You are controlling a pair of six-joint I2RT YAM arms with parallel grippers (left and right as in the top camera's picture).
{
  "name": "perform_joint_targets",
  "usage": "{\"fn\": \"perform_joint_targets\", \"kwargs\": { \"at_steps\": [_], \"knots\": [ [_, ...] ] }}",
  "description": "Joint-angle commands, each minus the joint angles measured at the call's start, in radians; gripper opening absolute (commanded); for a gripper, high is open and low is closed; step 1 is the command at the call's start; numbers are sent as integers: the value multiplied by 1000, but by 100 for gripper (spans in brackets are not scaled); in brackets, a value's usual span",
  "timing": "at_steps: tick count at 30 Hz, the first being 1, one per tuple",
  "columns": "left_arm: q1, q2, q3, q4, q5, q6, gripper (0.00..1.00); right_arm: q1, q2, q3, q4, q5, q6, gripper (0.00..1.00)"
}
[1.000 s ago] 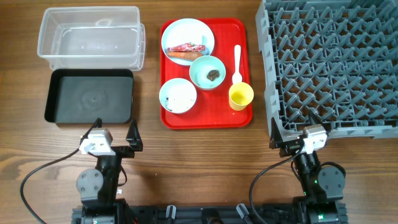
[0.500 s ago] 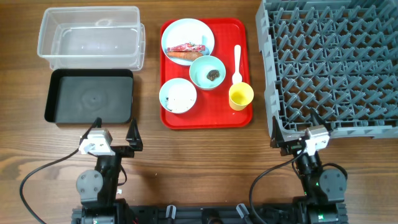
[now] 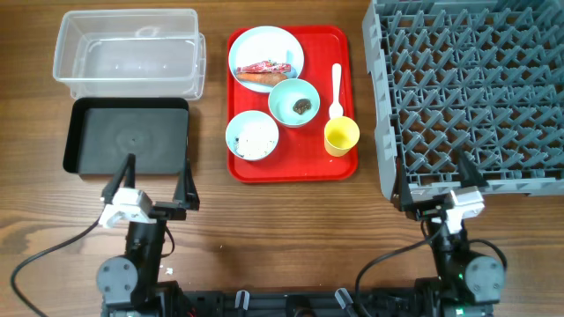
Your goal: Sort waste into correct bins and load items into the dishwasher rack
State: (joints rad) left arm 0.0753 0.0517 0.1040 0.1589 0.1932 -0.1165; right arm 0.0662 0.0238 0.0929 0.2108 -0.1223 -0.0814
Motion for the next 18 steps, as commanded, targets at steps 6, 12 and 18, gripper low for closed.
{"fn": "perform_joint_targets", "kwargs": {
  "at_steps": [6,12,18],
  "knots": [
    [7,298,318,-37,78,9,100,-4,171,224,5,-24,-112,100],
    [7,604,679,-303,106,9,100,-4,354,420,-77,-134,-124,100],
    [1,941,1095,-652,102,47,100,-4,581,706,-346,-198,-68,100]
  ]
}}
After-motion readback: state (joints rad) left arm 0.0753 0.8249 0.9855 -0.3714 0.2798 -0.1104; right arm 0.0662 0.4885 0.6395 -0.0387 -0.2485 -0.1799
